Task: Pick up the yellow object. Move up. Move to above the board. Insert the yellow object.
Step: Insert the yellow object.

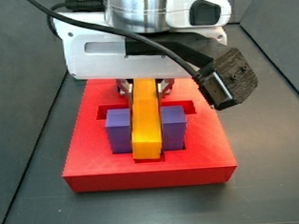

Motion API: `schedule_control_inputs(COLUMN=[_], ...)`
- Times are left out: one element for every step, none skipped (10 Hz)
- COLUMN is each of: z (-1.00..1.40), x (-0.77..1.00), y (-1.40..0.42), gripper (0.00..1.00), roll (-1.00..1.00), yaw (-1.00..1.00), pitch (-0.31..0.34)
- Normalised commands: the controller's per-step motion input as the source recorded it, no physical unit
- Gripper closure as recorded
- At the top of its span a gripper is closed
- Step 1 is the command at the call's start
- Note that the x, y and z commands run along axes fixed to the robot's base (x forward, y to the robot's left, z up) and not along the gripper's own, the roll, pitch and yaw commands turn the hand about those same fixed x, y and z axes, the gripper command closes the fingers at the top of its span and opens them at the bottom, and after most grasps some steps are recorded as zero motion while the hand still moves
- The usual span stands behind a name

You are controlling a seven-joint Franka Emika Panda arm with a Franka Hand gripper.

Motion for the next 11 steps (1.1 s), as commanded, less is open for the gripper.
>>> schedule_control_inputs(z=[-0.35, -0.34, -0.30, -0.27, -0.16, -0.14, -0.16, -0.15, -0.15, -0.13, -0.07], x=[-0.02, -0.15, -0.08, -0.09, 0.00, 0.02, 0.00, 0.02, 0.06, 0.00, 0.00], y=[0.00, -0.14, -0.18, -0.08, -0.11, -0.06, 0.00, 0.00, 0.04, 0.03, 0.00], gripper=[1.00, 1.00, 1.00, 1.00, 1.00, 1.00, 1.00, 1.00, 1.00, 1.00, 1.00], roll=[0.06, 0.12, 0.17, 0.18, 0.20, 0.29, 0.20, 0.21, 0.23, 0.15, 0.02], yaw=[0.00, 0.05, 0.19, 0.23, 0.09, 0.08, 0.13, 0.22, 0.29, 0.21, 0.04], pitch=[-0.007, -0.009, -0.003, 0.000, 0.000, 0.061, 0.041, 0.043, 0.057, 0.024, 0.000])
